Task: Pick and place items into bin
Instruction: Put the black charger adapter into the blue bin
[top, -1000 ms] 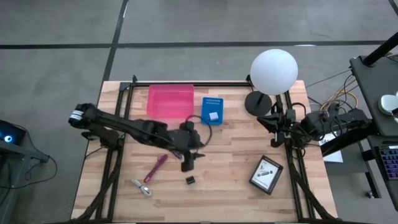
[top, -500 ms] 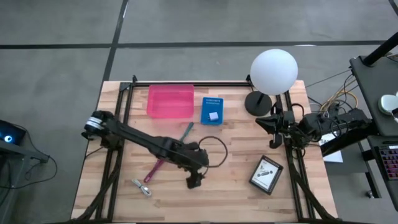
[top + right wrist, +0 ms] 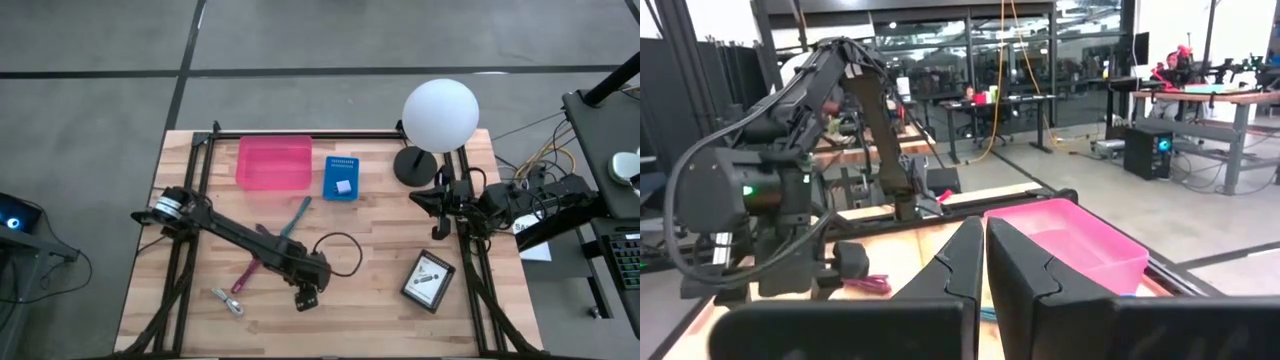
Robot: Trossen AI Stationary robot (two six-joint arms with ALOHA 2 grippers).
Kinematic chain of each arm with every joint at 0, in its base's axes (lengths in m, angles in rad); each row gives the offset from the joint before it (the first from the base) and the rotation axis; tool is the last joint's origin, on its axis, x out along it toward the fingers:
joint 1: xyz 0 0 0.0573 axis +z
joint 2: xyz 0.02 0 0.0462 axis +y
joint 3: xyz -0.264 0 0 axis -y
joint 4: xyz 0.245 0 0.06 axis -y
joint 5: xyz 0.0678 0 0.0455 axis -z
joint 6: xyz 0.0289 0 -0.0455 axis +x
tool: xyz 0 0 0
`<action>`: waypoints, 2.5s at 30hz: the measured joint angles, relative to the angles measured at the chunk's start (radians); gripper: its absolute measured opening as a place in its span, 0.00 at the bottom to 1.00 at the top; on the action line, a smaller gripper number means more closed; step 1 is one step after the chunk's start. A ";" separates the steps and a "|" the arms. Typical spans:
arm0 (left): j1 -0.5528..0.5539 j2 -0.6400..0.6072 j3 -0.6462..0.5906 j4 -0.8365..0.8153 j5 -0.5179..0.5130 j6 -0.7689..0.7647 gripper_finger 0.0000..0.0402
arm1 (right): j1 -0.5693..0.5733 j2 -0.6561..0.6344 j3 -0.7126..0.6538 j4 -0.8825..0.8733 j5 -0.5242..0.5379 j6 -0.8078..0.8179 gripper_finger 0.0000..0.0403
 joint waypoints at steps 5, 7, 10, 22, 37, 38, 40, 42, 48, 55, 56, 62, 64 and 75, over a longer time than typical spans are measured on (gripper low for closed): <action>-0.003 0.014 0.000 -0.001 0.003 0.001 0.68 | 0.000 0.001 0.000 -0.002 0.000 -0.015 0.02; -0.002 0.017 -0.001 -0.001 0.003 0.001 0.68 | 0.000 0.001 0.000 -0.002 0.000 -0.022 0.02; -0.002 0.019 -0.008 0.002 0.003 0.001 0.68 | 0.000 0.001 0.000 -0.002 0.000 -0.025 0.02; -0.004 0.019 -0.090 0.095 0.028 -0.052 0.68 | 0.000 0.001 0.000 -0.002 0.000 -0.027 0.02; -0.005 0.021 -0.133 0.136 0.009 -0.042 0.68 | 0.000 0.001 0.000 -0.004 0.000 -0.026 0.02; -0.005 0.021 -0.134 0.136 0.003 -0.019 0.68 | 0.000 0.000 0.000 -0.008 0.000 -0.027 0.02; -0.005 0.021 -0.135 0.135 -0.008 0.004 0.65 | 0.000 0.001 0.000 -0.024 0.001 -0.026 0.02; -0.005 0.021 -0.135 0.135 -0.014 0.005 0.62 | 0.000 0.001 0.000 -0.037 0.001 -0.026 0.02; -0.005 0.035 -0.136 0.136 -0.032 0.005 0.51 | 0.000 0.000 0.000 -0.048 0.001 -0.022 0.02; -0.004 0.051 -0.136 0.200 -0.035 0.004 0.36 | 0.000 0.000 0.000 -0.048 0.000 -0.016 0.02; -0.003 0.051 -0.136 0.211 -0.039 0.003 0.34 | 0.000 0.000 0.000 -0.048 0.000 -0.015 0.02; 0.016 0.037 -0.102 0.208 -0.070 0.032 0.33 | 0.000 0.000 0.000 -0.047 0.000 0.016 0.02; 0.027 0.037 -0.087 0.211 -0.076 0.051 0.33 | 0.000 0.000 0.000 -0.048 0.000 0.017 0.02; 0.155 0.033 -0.018 0.210 -0.307 0.209 0.33 | 0.000 0.001 0.000 -0.048 0.000 0.038 0.02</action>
